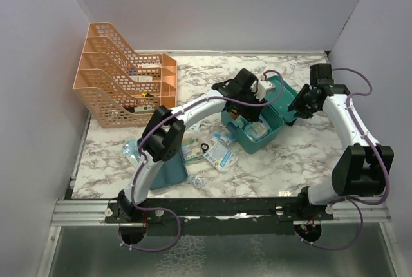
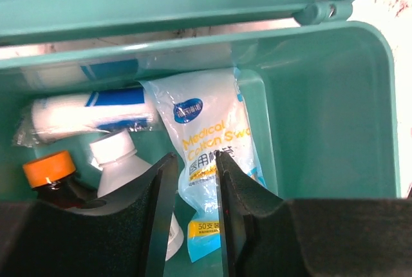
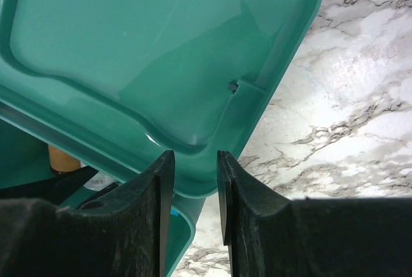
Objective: Organize the medicine kit
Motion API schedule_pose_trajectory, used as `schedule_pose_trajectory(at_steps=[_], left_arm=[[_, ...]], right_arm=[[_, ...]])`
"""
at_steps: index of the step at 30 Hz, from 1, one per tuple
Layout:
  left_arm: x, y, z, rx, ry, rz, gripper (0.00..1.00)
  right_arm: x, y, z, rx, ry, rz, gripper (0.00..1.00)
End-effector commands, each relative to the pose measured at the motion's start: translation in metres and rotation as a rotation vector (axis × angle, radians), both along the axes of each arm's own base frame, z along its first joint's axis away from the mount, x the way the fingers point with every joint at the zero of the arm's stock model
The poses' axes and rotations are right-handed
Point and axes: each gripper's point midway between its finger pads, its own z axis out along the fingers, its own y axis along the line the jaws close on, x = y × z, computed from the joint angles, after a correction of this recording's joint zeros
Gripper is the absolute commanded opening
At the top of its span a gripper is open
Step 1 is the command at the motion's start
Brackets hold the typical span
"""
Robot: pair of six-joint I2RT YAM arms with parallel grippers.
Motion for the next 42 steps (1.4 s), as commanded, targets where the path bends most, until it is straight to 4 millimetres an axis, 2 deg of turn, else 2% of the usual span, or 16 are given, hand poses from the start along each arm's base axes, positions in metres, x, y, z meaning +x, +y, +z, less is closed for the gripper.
schedule_pose_trajectory(at_steps=[1,3,8,12,16,19,22,27,32,37,39,42], left_arm=[[-0.018,-0.005,-0.014,-0.001,0.054,-0.027,0.34],[-0.019,-0.006,-0.026,0.015,0.061,-0.022,0.33],[-0.006,-0.004,-0.047,0.089,0.009,0.047,0.13],[0.006,0.002,-0.063,0.142,-0.021,0.112,0.03],[0.007,0.002,-0.073,0.160,-0.015,0.125,0.01],[0.002,-0.003,-0.069,0.134,0.009,0.107,0.01],[0.000,-0.009,-0.044,0.076,0.004,0.090,0.02],[-0.001,-0.008,0.022,-0.021,-0.045,0.091,0.14],[-0.006,0.009,0.076,-0.087,-0.074,0.140,0.38],[-0.009,0.037,0.115,-0.115,-0.118,0.247,0.48],[-0.006,0.059,0.129,-0.114,-0.150,0.331,0.52],[-0.003,0.098,0.164,-0.133,-0.233,0.453,0.60]], right_arm=[[0.012,0.003,0.030,0.017,-0.114,0.008,0.33],[0.013,0.004,0.037,0.020,-0.136,0.014,0.33],[0.016,0.002,0.056,0.009,-0.196,0.017,0.33],[0.015,0.001,0.061,0.003,-0.203,0.013,0.33],[0.015,0.001,0.065,0.003,-0.211,0.012,0.33],[0.015,0.001,0.072,0.003,-0.225,0.012,0.33],[0.014,0.001,0.082,-0.001,-0.243,0.012,0.33],[0.011,0.004,0.103,-0.009,-0.291,0.061,0.33],[0.010,0.017,0.122,0.015,-0.340,0.182,0.34],[0.006,0.041,0.143,0.077,-0.414,0.317,0.35],[0.002,0.056,0.149,0.105,-0.448,0.373,0.37],[-0.006,0.088,0.154,0.124,-0.479,0.461,0.41]])
